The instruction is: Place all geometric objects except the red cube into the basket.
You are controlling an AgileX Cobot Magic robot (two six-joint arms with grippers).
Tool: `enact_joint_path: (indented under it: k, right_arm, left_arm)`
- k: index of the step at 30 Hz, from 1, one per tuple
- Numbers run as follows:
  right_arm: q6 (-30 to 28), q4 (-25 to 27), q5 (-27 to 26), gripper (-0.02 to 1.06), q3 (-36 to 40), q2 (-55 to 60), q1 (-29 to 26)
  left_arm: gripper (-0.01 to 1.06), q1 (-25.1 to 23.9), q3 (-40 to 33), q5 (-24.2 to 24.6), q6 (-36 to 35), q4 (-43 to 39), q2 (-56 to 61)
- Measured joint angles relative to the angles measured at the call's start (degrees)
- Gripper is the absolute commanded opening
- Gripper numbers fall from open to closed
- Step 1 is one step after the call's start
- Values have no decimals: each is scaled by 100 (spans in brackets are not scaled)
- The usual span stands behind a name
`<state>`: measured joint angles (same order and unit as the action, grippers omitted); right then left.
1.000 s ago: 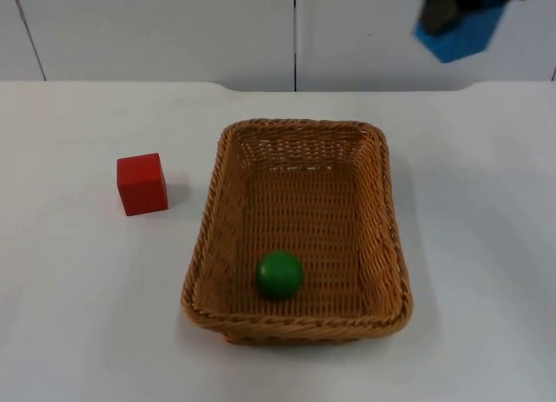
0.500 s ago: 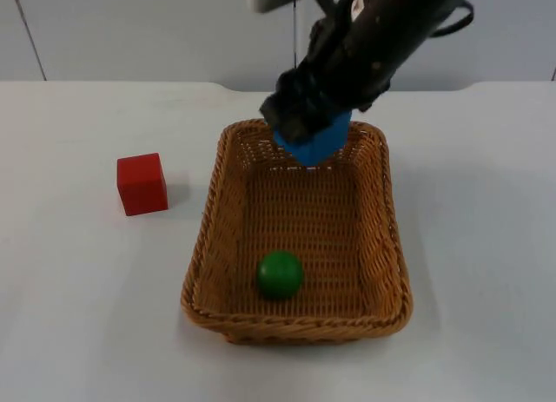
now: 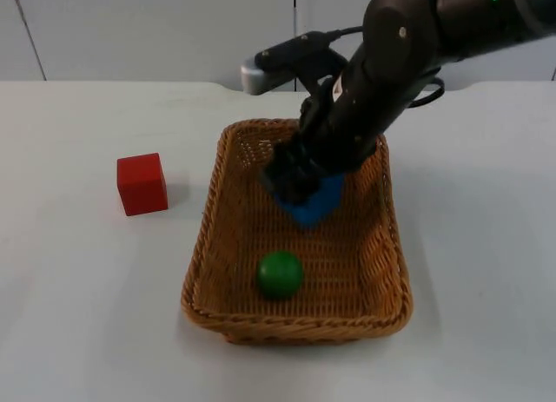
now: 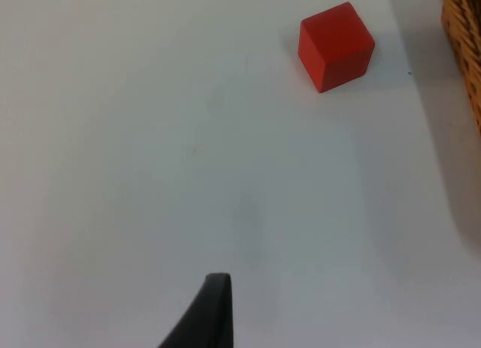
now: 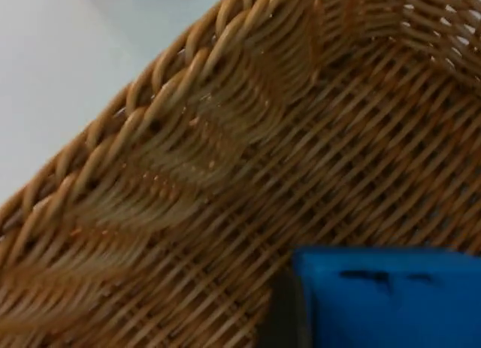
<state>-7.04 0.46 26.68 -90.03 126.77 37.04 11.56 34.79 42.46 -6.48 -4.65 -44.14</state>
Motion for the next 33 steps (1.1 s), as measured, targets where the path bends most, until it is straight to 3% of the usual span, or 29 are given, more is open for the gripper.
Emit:
enact_joint_path:
  k: [8,13,24,28,33]
  right_arm:
    - [12,0,-70,72,0,-44,0]
    - [12,64,178,72,0,-634,0]
    - [12,106,1163,72,0,-3081,0]
    - [12,106,1347,72,42,-3544,0]
    - [12,106,1275,72,611,-4187,0]
  left_arm:
    - [105,0,0,0,0,0,0]
    - [105,0,0,0,0,0,0]
    - [105,0,0,0,0,0,0]
    - [105,0,0,0,0,0,0]
    - [105,0,0,0,0,0,15]
